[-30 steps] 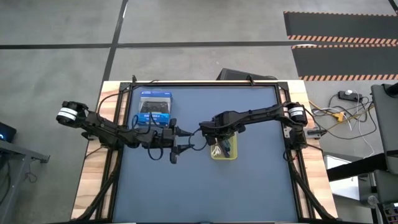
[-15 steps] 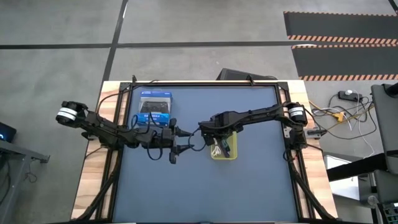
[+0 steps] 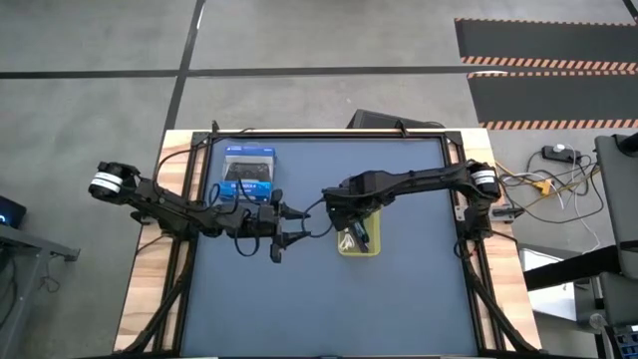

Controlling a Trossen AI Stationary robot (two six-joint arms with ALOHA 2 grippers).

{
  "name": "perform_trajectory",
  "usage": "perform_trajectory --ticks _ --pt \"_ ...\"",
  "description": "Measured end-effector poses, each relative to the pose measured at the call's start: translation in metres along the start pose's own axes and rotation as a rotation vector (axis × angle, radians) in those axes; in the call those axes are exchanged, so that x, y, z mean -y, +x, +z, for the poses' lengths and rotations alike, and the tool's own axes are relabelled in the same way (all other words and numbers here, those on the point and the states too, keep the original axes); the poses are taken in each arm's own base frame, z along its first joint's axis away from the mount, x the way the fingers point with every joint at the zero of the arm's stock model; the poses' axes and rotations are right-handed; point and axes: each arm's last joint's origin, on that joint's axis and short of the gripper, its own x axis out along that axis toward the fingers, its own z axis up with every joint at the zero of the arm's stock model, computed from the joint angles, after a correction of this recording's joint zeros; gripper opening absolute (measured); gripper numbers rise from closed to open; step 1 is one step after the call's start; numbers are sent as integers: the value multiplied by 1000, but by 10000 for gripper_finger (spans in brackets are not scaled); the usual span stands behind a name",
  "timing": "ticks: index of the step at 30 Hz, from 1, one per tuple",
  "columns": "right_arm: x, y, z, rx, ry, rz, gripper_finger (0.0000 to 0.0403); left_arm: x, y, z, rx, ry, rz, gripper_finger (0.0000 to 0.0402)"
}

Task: Pick and place USB-C Cables
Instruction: Put the black blue charger cable into the yellow bin

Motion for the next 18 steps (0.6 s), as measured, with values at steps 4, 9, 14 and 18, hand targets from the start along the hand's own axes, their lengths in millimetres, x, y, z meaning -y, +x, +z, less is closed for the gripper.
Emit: perform_trajectory --ticks 4,9,14,18 --pt "7 -27 4 112 -60 36 152 2 -2 4 11 -4 -9 204" --pt "13 -40 16 290 -125 28 107 5 -8 10 9 -5 -21 204" --pt "4 -27 42 366 -227 80 52 5 -12 12 -23 3 -21 204" --pt "3 -12 59 373 -285 91 14 4 -13 11 -45 9 -18 204"
